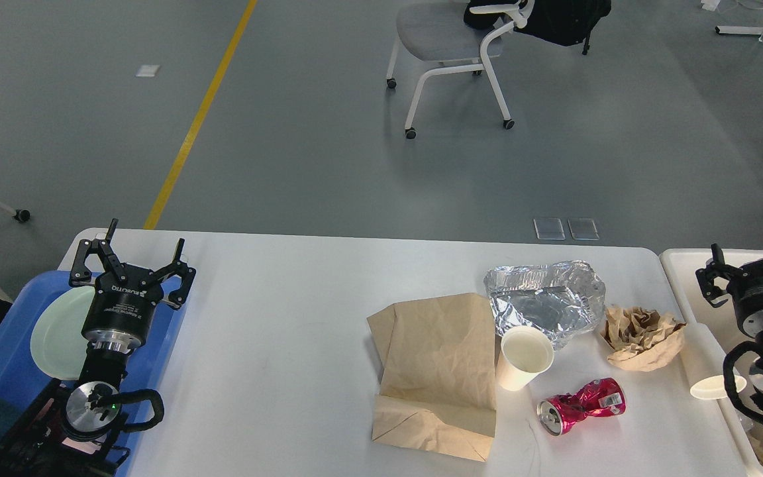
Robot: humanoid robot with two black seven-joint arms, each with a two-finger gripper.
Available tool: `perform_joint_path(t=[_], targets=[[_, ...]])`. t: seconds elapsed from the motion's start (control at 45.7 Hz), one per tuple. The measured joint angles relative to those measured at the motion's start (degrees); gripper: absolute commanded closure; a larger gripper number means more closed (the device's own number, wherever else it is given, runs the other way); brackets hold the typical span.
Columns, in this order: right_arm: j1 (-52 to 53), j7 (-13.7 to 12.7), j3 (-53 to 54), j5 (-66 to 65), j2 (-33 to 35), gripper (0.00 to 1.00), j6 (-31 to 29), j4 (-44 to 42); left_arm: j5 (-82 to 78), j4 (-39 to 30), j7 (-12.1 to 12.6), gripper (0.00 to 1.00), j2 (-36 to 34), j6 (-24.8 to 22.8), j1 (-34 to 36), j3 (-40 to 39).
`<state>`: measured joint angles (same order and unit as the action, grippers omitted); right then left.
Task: Tidy desktop
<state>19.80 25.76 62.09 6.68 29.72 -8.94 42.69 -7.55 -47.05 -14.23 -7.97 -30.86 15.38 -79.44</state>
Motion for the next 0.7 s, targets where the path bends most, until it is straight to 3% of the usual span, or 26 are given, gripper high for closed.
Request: perform_joint_path(t=[0.35, 0.701], targets=[[-2.7, 0.3, -0.1, 0.0, -0.7, 0.00, -0.6, 0.7, 0.0, 0.0, 0.3, 0.04, 0.0, -0.3, 0.0, 0.1], [-4.9, 0.0, -2.2, -0.1, -0.7, 0.00, -7.6, 1.0, 0.0, 0.0, 0.3, 0.04, 0.0, -0.3, 0.0, 0.1]])
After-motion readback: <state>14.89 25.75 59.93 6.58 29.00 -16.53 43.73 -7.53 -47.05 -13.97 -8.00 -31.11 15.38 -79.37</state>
